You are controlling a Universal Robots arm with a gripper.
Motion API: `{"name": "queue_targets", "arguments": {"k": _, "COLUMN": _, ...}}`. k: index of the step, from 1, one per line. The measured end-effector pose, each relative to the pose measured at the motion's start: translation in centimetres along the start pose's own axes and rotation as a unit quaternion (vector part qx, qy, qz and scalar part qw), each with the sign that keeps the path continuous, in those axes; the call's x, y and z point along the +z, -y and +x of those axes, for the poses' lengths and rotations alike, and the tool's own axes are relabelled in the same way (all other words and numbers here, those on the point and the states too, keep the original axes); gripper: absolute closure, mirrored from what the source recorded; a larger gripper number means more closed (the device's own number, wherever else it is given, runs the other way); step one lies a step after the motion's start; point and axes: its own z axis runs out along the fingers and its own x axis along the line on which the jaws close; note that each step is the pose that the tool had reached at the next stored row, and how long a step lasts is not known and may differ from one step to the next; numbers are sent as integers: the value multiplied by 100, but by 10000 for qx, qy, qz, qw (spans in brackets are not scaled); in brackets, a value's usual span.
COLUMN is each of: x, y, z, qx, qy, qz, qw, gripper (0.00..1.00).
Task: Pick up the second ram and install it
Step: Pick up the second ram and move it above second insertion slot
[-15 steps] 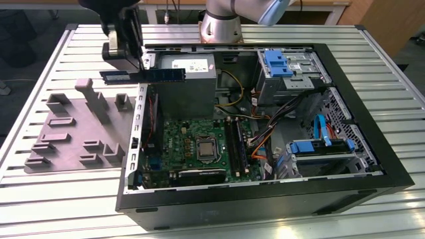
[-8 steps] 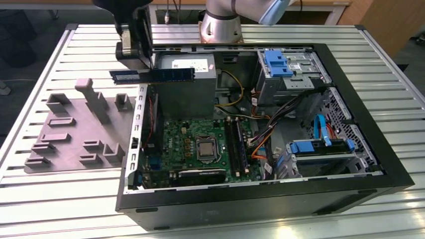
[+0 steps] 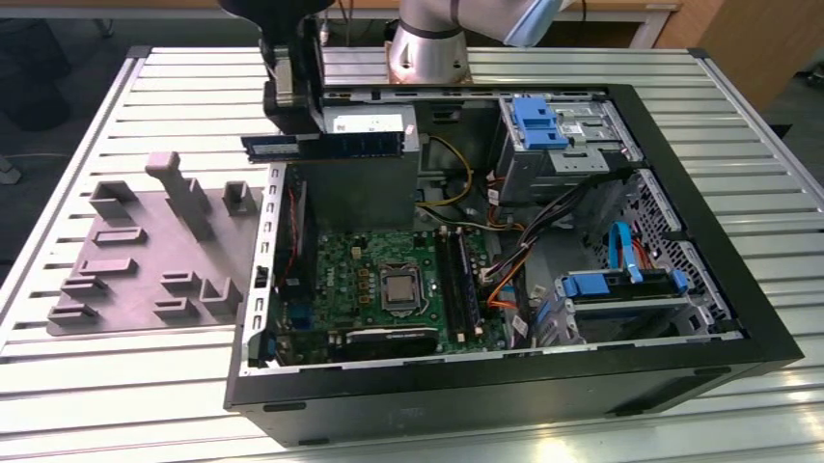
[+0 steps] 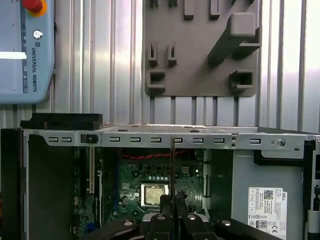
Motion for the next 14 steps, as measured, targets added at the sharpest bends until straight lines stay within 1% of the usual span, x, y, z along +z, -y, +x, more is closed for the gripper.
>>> {"name": "queue_targets", "arguments": {"k": 14, "x": 12, "y": 395, "z": 0, "qx": 0, "qy": 0, "qz": 0, "qw": 10000, "gripper": 86}}
